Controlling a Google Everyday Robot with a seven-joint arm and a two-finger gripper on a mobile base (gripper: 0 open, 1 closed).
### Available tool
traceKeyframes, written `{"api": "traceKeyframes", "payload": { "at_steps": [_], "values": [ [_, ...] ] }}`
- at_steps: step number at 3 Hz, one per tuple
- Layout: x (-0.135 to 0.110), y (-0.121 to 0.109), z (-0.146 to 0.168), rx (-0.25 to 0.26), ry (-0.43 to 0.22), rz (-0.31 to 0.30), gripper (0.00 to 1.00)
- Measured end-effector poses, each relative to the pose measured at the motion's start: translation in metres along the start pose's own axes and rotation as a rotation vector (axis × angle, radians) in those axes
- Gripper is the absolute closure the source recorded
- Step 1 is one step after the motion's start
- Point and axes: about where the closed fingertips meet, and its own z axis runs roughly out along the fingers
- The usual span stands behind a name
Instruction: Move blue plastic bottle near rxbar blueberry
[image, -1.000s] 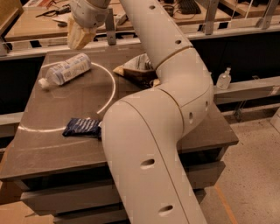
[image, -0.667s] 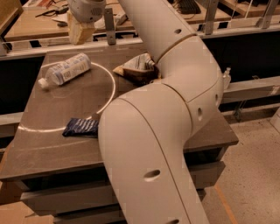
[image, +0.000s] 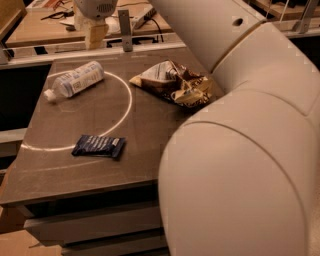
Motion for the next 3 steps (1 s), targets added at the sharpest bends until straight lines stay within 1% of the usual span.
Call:
{"api": "traceKeyframes", "payload": {
  "at_steps": [1,2,3],
  "values": [
    [-0.016,0.023,0.022,0.002,0.004,0.015,0.00],
    [-0.039,0.061,0.095,-0.044,-0.019,0.011,0.00],
    [-0.039,0.061,0.095,-0.044,-0.019,0.011,0.00]
  ]
}}
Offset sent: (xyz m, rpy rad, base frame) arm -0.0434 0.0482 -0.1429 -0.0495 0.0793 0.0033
